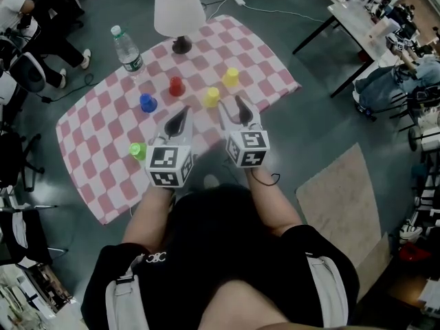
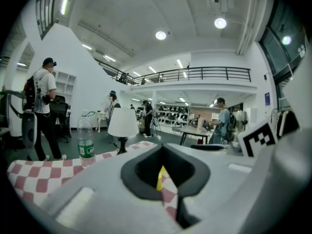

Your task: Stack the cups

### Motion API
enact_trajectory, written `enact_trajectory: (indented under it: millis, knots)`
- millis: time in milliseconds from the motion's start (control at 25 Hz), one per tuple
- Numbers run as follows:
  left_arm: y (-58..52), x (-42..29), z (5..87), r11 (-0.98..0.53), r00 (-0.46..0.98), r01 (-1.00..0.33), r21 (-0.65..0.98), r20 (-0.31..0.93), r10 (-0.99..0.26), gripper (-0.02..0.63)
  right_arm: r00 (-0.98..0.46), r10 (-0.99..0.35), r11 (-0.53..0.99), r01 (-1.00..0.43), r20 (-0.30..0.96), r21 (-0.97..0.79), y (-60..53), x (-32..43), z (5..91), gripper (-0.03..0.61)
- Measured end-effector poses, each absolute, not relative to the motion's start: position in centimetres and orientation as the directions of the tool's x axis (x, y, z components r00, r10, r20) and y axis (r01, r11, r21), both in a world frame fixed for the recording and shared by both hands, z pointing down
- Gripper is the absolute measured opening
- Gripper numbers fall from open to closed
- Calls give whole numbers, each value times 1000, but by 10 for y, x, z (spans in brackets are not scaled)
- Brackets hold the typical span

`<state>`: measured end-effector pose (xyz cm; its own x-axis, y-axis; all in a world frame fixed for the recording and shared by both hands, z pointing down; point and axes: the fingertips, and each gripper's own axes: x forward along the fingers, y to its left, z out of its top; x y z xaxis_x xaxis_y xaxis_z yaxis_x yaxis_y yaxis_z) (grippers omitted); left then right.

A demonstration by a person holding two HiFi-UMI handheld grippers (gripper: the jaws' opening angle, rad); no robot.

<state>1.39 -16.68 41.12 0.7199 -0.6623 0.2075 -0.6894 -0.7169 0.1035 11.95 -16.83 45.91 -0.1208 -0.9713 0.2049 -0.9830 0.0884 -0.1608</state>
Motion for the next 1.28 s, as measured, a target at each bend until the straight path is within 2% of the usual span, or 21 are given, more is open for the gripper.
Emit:
enact_trajectory:
  millis: [320,800,1280]
  knots:
    - [-179,0,417,-671,674,-734,102,228,-703,-2,-173,-940,126,-977,295,-171,-193,110,502,215]
    - [-201,-22,433,-583,587,-805,108,282,-759,-2,-165,-872,107,-983,461,-148,-230,116,584,233]
    - [-218,-33,448,-527,528,-843,102,335,-780,-2,-139,-812,76,-988,567,-133,-255,118,637,270]
